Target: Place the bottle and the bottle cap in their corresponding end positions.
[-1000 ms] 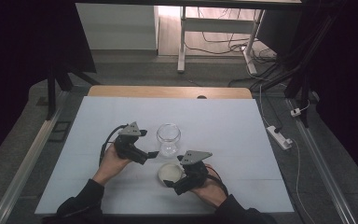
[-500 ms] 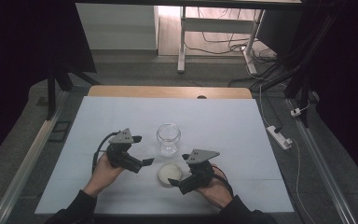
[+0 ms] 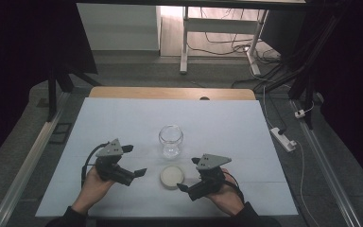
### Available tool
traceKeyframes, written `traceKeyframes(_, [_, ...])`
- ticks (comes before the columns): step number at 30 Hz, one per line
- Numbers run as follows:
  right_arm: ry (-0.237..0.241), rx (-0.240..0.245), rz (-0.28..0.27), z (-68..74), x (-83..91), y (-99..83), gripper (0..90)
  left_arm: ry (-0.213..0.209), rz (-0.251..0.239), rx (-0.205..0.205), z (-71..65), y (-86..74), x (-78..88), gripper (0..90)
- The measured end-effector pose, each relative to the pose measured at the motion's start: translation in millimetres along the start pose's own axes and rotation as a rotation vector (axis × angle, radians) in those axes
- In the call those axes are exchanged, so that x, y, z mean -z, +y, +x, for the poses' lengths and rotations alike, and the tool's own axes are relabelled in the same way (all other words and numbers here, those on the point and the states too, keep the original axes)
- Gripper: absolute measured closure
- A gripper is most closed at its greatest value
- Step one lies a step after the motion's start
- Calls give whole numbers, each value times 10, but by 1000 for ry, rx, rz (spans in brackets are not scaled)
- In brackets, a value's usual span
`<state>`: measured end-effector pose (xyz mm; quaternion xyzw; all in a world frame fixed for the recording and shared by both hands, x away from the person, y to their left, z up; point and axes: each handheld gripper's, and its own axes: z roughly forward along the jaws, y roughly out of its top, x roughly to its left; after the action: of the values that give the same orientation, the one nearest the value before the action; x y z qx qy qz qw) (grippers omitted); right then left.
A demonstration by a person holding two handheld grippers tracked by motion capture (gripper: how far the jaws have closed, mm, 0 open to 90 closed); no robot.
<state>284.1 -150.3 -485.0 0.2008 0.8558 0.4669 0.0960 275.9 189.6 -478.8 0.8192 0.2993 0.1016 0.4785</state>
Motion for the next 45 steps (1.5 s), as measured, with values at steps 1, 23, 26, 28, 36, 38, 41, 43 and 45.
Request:
traceKeyframes(1, [-4, -4, -3, -1, 25, -8, 0, 1, -3, 3, -7, -21, 27, 0])
traceKeyframes(23, [-179, -104, -27, -145, 673, -371, 0, 102, -46, 107, -109, -504, 642, 0])
traceKeyframes(26, [-213, -124, -32, -169, 772, -445, 0, 130, -52, 123, -118, -586, 735, 0])
traceKeyframes(28, [-231, -144, -36, -186, 835, -496, 0, 148, -51, 135, -126, -644, 790, 0])
traceKeyframes(36, [-302, -202, -30, -233, 1067, -697, 0, 200, -46, 170, -163, -843, 962, 0])
traceKeyframes(38, [-318, -215, -27, -242, 1110, -747, 0, 214, -36, 177, -166, -888, 984, 0])
traceKeyframes(41, [-337, -234, -17, -251, 1169, -812, 0, 234, -15, 185, -171, -951, 998, 0])
traceKeyframes(43, [-350, -243, -9, -258, 1200, -849, 0, 241, 0, 189, -177, -985, 999, 0])
traceKeyframes(45, [-361, -252, -6, -266, 1227, -875, 0, 257, 23, 184, -190, -1013, 998, 0])
